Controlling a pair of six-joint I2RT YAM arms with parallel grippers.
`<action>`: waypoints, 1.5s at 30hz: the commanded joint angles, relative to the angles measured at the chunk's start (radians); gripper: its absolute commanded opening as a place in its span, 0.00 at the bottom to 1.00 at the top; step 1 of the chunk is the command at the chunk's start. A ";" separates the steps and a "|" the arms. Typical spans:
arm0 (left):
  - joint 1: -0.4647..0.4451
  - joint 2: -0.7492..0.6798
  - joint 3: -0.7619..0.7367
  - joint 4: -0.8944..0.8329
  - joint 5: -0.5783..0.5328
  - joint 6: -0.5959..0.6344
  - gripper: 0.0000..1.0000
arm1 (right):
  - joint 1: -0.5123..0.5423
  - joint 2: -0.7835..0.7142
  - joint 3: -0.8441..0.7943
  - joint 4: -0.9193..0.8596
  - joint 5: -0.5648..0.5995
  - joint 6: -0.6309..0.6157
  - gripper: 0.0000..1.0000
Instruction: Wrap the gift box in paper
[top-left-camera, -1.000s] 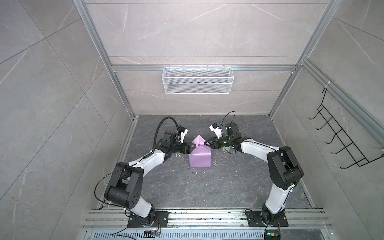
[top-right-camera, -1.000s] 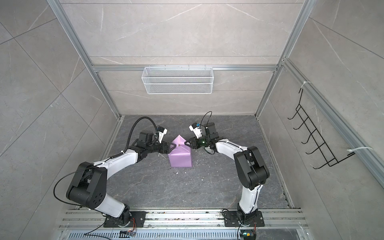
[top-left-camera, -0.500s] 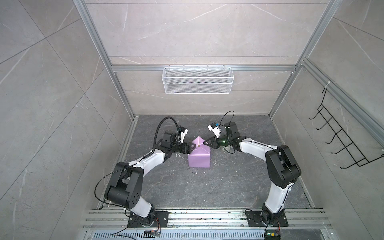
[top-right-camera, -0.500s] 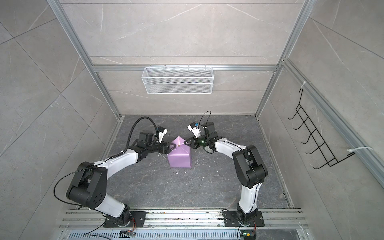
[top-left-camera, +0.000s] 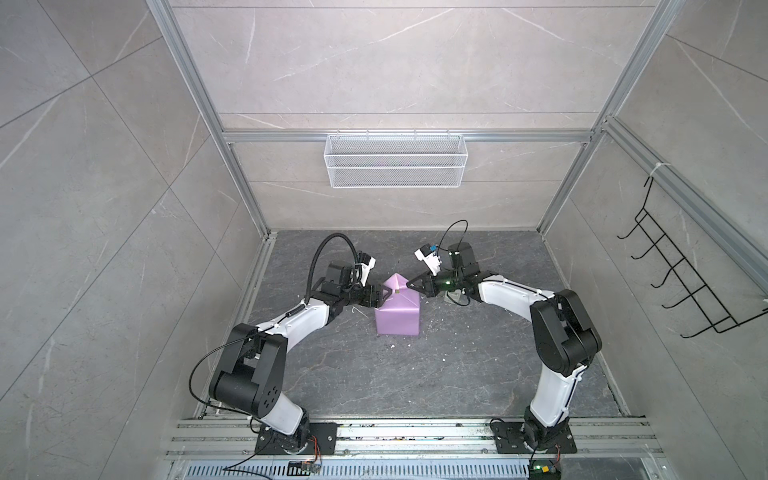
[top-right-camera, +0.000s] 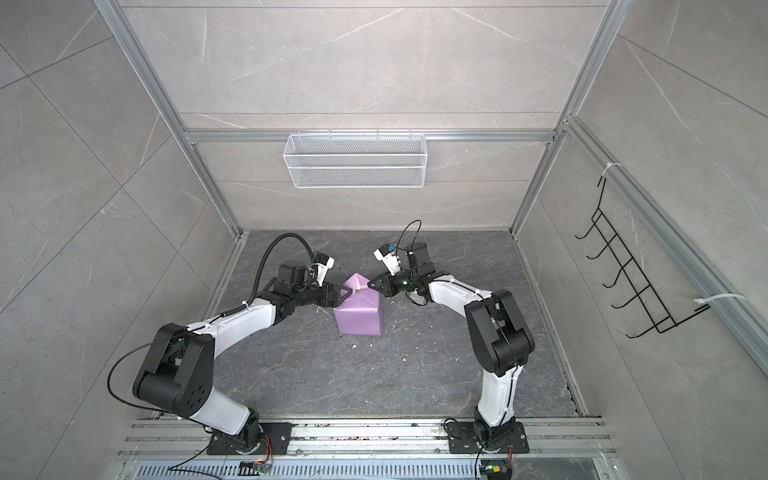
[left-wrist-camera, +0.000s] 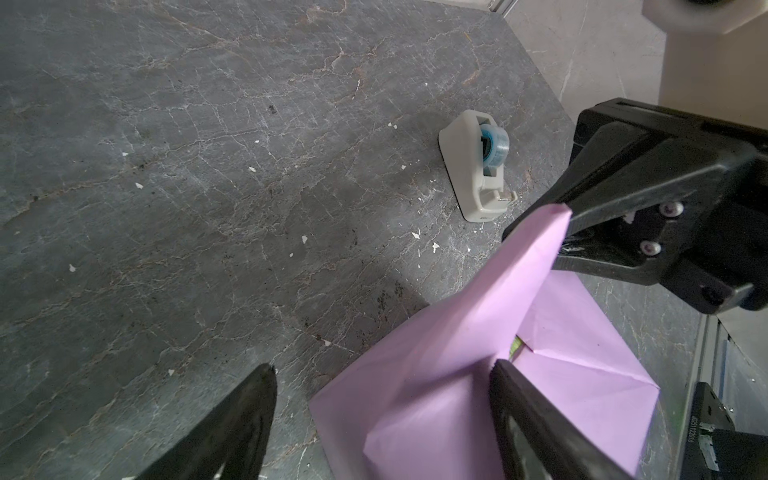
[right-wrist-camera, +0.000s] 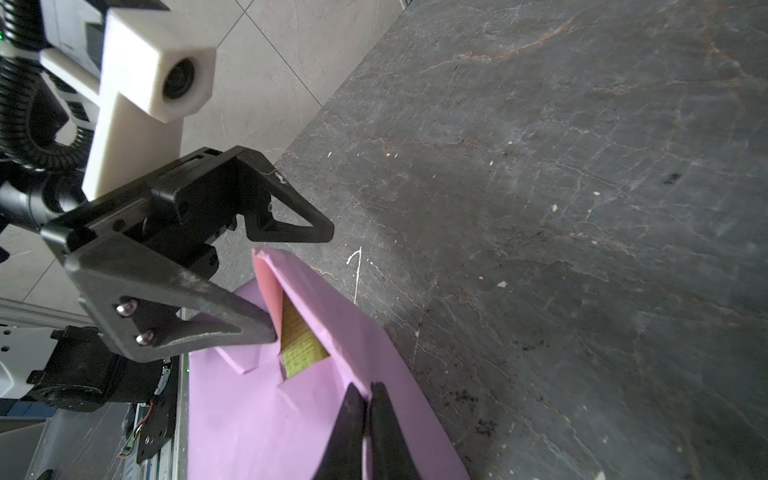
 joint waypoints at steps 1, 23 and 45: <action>0.013 -0.051 0.034 -0.003 -0.010 0.079 0.83 | -0.006 0.012 0.028 -0.025 -0.018 -0.032 0.09; 0.087 0.045 0.174 -0.229 0.224 0.341 0.79 | -0.008 0.018 0.040 -0.033 -0.026 -0.038 0.06; 0.086 0.237 0.353 -0.298 0.399 0.376 0.42 | -0.008 0.073 0.142 -0.136 -0.078 -0.099 0.04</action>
